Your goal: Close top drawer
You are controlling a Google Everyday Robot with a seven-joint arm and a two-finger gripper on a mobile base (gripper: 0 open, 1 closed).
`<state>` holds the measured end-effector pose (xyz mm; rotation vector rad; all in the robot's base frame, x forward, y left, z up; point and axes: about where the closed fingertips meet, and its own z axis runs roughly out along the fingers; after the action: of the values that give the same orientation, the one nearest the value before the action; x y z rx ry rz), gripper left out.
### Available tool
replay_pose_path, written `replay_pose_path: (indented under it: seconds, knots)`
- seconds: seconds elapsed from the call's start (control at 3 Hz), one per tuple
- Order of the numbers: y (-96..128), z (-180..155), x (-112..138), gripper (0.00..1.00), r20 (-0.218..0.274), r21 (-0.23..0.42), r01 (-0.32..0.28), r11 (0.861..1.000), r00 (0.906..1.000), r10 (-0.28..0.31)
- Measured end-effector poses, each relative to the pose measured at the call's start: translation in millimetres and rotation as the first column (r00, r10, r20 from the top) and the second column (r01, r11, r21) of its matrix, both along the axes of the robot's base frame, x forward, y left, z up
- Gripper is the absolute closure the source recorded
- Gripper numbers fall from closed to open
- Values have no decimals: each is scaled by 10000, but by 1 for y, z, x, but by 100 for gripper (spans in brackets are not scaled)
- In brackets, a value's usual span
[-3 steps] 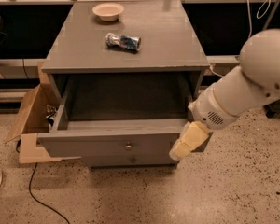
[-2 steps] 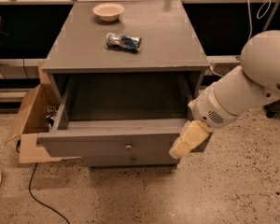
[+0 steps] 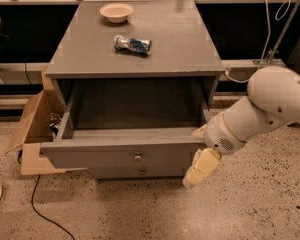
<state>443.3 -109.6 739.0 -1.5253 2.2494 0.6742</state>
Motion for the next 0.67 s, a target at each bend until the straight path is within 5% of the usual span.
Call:
replay_pose_path:
  seconds: [0.33, 0.67]
  knots:
    - [0, -63, -7, 26, -456, -547, -677, 9962, 9968, 652]
    - [-3, -100, 12, 50, 2, -1315, -657, 9891, 9978, 663]
